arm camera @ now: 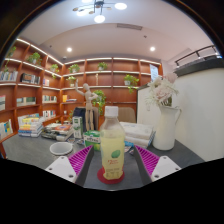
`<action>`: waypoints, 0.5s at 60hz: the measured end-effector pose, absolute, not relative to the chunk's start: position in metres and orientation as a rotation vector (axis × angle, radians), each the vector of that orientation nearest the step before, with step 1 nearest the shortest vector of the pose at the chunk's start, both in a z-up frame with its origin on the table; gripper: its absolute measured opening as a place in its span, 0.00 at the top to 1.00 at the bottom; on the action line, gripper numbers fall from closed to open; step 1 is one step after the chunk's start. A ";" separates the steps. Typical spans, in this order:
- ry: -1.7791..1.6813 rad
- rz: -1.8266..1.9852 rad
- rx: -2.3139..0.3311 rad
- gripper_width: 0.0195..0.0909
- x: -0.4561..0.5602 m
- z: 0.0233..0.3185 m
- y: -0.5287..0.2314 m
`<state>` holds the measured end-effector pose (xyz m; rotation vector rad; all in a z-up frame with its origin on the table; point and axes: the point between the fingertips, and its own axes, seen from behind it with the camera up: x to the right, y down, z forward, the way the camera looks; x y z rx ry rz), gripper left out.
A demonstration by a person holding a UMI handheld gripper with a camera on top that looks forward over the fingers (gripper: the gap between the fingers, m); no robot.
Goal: Pour water
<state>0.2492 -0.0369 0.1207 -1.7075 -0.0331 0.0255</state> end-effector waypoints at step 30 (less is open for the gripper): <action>0.022 0.023 -1.731 0.15 0.197 0.140 -0.132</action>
